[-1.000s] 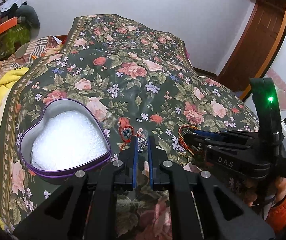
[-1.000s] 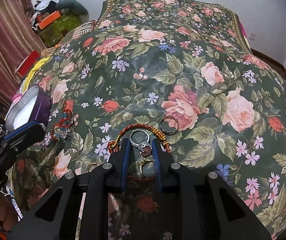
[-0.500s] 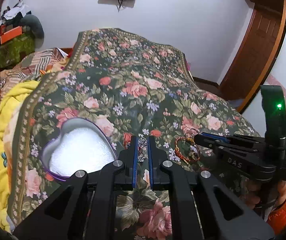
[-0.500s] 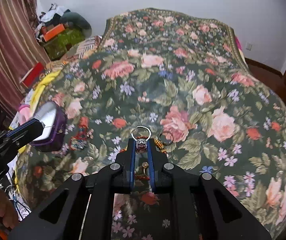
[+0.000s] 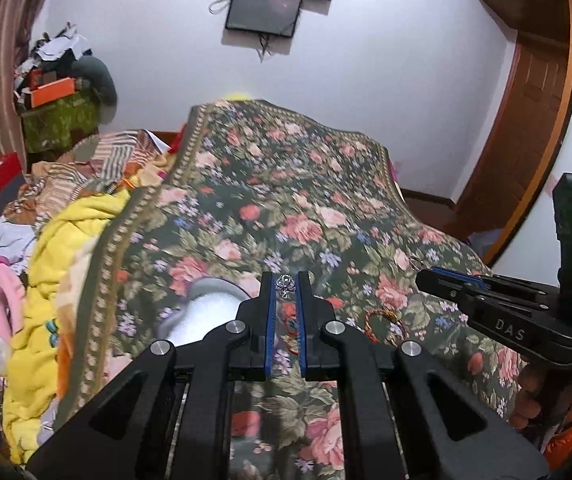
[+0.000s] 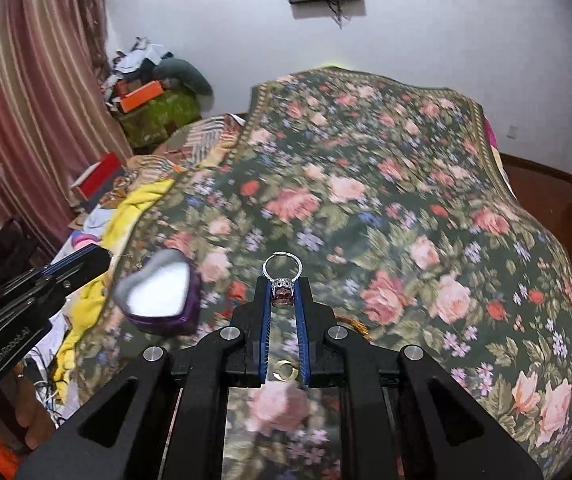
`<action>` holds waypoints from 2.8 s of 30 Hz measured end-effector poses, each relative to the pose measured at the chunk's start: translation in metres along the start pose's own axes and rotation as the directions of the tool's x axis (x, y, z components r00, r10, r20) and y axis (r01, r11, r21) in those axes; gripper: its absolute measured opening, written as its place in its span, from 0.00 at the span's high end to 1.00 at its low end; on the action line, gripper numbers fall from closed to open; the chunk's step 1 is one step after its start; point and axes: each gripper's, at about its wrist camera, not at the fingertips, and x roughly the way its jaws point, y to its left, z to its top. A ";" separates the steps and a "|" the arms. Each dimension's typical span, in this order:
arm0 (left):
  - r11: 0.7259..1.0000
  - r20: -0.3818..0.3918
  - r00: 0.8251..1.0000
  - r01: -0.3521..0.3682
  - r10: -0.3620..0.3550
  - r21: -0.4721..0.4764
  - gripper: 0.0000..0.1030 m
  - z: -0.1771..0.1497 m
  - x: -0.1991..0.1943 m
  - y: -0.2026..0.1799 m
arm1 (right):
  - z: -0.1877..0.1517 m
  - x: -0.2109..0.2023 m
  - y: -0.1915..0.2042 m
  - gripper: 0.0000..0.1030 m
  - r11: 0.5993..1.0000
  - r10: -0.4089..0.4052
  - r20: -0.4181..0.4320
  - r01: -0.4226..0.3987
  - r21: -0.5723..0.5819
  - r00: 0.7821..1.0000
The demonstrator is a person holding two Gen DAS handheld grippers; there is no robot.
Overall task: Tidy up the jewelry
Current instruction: 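Carry both held pieces over the heart tin and open both tools, then move both tools back to the remaining jewelry on the cover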
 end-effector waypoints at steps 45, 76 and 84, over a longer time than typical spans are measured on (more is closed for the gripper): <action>0.998 -0.126 0.992 -0.004 -0.004 -0.059 0.92 -0.013 0.041 0.067 | -0.003 0.089 0.093 0.90 0.959 0.135 -0.179 -0.174 -0.222 0.974; 0.995 -0.084 0.994 -0.069 0.063 -0.066 0.72 -0.003 0.011 0.065 | 0.002 0.053 0.086 0.65 0.963 0.093 -0.076 -0.109 -0.248 0.993; 0.997 -0.048 0.997 -0.068 0.066 -0.037 0.63 0.001 -0.011 0.045 | 0.001 0.024 0.063 0.65 0.976 0.048 -0.026 -0.052 -0.213 0.999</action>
